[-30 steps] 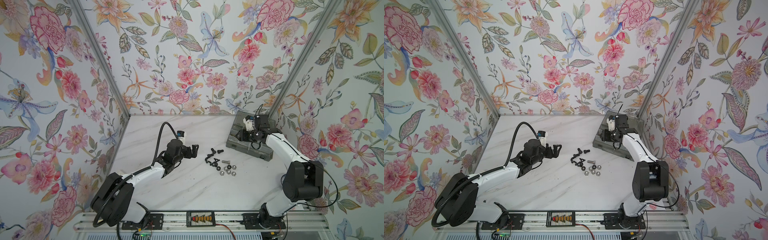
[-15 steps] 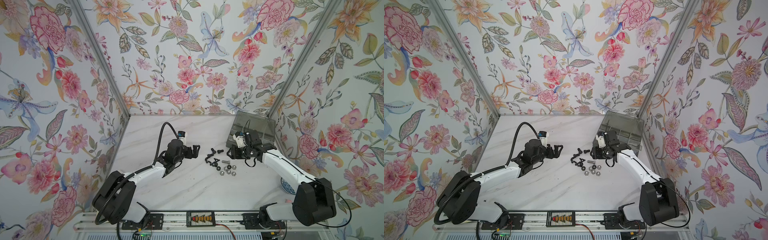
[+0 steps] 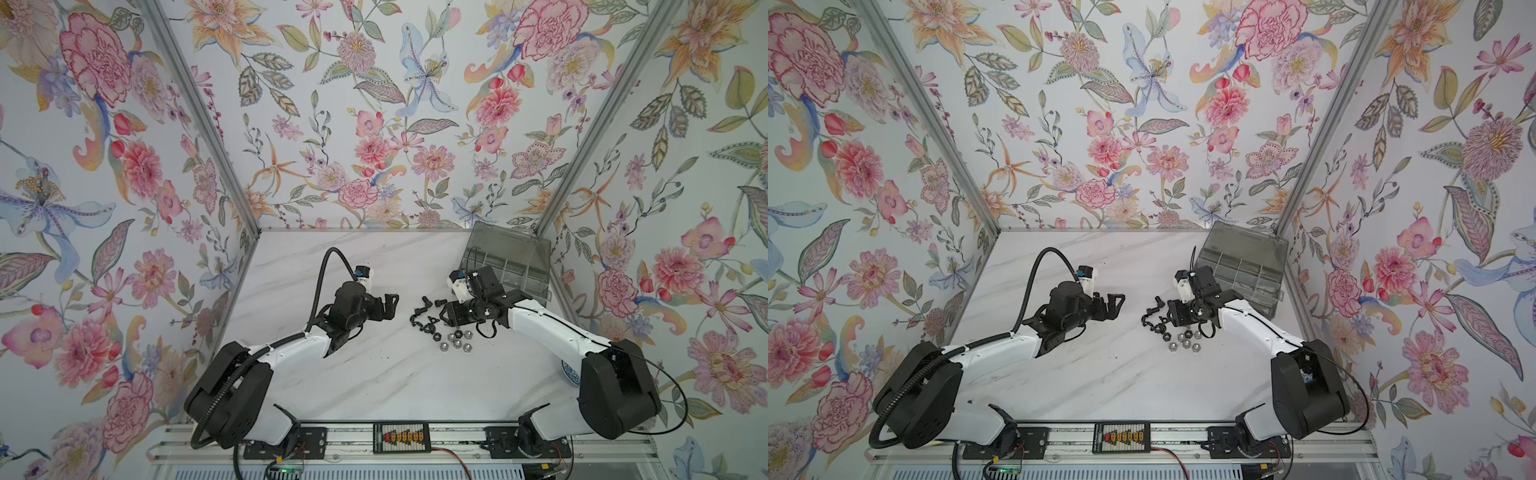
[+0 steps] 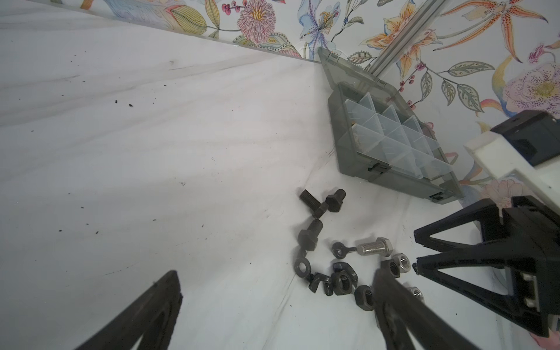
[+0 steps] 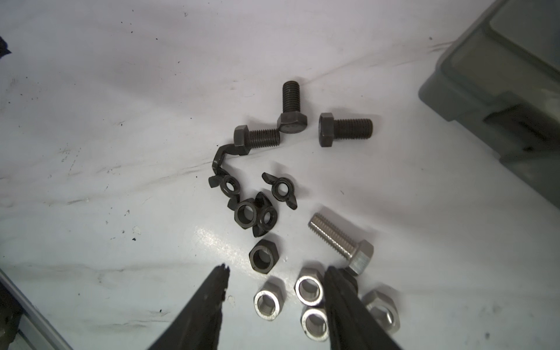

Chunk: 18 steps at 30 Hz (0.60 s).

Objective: Sort the screws and nuts into containers
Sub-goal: 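Open the right gripper to drop the wing nut and return to the pile, then lower the right gripper onto a black wing nut in the pile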

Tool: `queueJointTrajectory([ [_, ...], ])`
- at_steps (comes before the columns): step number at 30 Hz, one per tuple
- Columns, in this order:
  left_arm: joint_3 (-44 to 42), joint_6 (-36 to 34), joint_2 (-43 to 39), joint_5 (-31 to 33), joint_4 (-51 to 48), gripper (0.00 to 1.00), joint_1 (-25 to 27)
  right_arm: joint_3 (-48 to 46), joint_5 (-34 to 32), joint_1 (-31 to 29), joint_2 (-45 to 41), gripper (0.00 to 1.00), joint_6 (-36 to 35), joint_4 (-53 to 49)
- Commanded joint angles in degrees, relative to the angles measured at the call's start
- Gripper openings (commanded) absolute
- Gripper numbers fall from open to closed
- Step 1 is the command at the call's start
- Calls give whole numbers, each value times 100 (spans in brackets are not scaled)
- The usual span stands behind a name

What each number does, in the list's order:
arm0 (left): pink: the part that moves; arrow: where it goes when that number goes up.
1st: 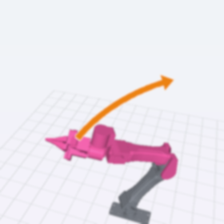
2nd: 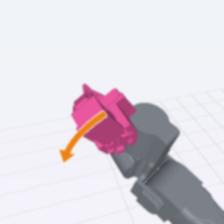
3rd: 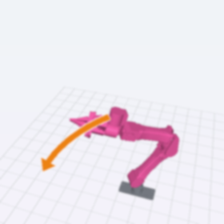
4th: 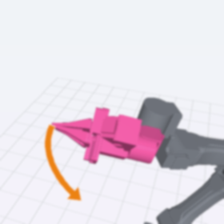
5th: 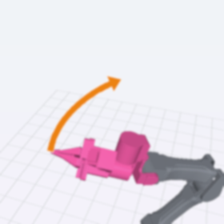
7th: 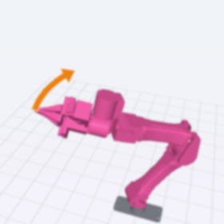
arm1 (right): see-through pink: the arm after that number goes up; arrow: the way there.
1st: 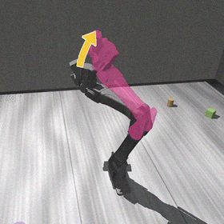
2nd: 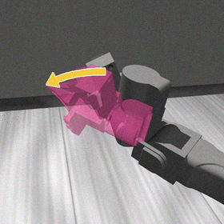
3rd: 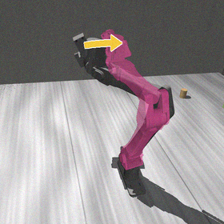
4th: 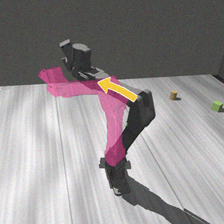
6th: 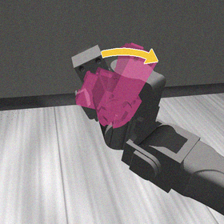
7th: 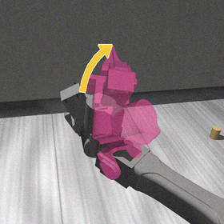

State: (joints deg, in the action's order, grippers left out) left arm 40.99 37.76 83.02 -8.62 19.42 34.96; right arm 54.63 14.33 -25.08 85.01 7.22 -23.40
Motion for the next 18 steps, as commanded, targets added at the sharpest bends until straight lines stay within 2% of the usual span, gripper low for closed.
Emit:
queueJointTrajectory([
  [1, -77, 83, -111, 29, 37, 99, 64, 116, 99, -184, 236, 54, -310, 252],
  [10, -117, 177, -109, 37, 57, 99, 66, 601, -321, -805, 982, 48, -671, 266],
  [18, -173, 188, -214, 118, 1, 99, 72, 881, -626, -966, 1484, 43, -887, 266],
])
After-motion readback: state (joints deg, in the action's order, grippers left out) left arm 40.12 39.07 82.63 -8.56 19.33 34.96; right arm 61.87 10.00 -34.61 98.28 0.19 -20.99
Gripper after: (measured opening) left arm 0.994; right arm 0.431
